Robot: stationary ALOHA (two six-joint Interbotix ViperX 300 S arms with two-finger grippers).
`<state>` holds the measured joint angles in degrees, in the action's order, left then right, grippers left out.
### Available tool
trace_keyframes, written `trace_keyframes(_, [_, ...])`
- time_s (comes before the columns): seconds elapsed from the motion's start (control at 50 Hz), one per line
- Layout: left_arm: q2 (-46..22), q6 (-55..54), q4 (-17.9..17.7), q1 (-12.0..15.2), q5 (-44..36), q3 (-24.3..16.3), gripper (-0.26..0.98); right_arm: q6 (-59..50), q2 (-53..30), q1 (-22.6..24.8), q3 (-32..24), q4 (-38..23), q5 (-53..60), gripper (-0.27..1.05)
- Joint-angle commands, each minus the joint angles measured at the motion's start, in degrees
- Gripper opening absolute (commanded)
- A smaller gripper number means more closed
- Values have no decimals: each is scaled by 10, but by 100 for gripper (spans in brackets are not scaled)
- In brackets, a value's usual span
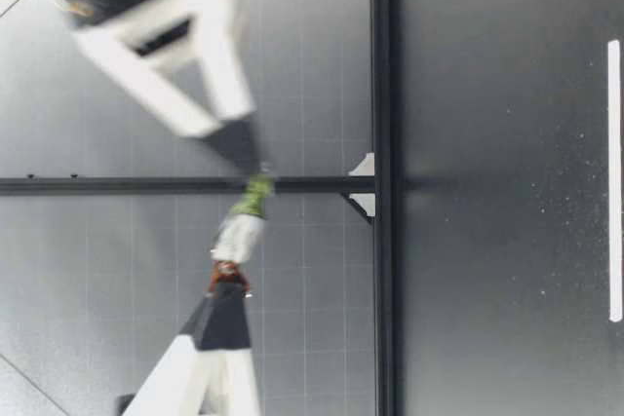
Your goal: Pick up the candy and unwrap it.
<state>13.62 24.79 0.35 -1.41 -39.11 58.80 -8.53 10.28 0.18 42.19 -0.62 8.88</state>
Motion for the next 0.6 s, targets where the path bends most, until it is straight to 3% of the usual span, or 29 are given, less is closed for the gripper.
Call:
trace_keyframes(0.0, [15,28,2,-3,-3,-8,-17,-20,15,-2,7,4,92,55])
trace_keyframes(0.22, [18,46,3,-4,-3,-13,-17,-105,-16,-5,15,-3,226,55])
trace_keyframes(0.58, [20,45,4,-10,-7,-15,-17,-133,-62,-10,-3,-11,250,55])
